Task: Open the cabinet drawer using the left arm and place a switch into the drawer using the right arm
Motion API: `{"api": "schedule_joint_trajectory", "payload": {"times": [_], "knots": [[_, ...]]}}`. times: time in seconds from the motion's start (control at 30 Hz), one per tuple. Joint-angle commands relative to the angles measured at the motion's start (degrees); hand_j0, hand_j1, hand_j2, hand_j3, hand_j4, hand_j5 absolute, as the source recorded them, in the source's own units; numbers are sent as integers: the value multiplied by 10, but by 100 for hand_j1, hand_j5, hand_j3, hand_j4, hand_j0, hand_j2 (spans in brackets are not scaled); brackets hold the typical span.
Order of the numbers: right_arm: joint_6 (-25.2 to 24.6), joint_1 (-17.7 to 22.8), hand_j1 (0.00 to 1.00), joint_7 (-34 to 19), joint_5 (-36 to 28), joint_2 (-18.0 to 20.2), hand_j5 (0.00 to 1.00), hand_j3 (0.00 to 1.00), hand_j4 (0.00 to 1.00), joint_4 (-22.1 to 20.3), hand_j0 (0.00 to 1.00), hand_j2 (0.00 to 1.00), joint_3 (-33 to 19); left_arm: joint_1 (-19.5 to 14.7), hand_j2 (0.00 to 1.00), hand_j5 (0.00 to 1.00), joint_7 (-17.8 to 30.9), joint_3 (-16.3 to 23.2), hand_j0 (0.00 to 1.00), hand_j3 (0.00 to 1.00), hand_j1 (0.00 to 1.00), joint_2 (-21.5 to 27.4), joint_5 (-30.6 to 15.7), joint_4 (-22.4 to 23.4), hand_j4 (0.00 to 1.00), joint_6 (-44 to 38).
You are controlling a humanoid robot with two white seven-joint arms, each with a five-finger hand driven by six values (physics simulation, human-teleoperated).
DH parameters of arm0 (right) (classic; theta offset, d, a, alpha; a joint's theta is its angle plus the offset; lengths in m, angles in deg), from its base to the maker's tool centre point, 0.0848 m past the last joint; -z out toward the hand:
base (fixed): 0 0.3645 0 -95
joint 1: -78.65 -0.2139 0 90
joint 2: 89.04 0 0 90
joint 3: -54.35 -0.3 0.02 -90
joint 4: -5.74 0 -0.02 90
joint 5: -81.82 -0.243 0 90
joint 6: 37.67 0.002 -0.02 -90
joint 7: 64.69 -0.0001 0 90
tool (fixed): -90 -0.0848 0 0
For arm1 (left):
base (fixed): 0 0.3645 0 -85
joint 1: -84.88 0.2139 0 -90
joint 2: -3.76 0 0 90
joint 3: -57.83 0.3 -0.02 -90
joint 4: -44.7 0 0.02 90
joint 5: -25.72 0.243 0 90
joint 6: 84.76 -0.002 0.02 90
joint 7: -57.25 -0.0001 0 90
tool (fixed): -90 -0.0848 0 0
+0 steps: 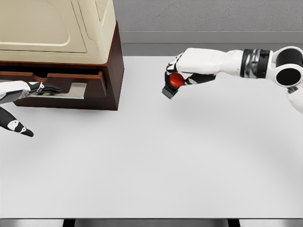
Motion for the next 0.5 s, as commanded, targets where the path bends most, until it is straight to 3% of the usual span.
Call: {"api": "schedule_joint_trajectory", "payload": {"times": [0.0,0.37,0.47], "knots": [[-13,-1,46,0,-4,-9,46,46,46,-7,46,46,10,0,100,100,1,0,100,100,100,1,-24,-1,100,0],[-45,-61,45,0,-5,-52,45,45,45,-8,45,45,55,8,100,100,1,2,100,100,100,34,-76,-1,100,-2],[-57,-67,45,0,-7,-52,45,45,45,-38,45,45,62,8,100,100,1,3,100,100,100,36,-82,-1,100,-3]]}}
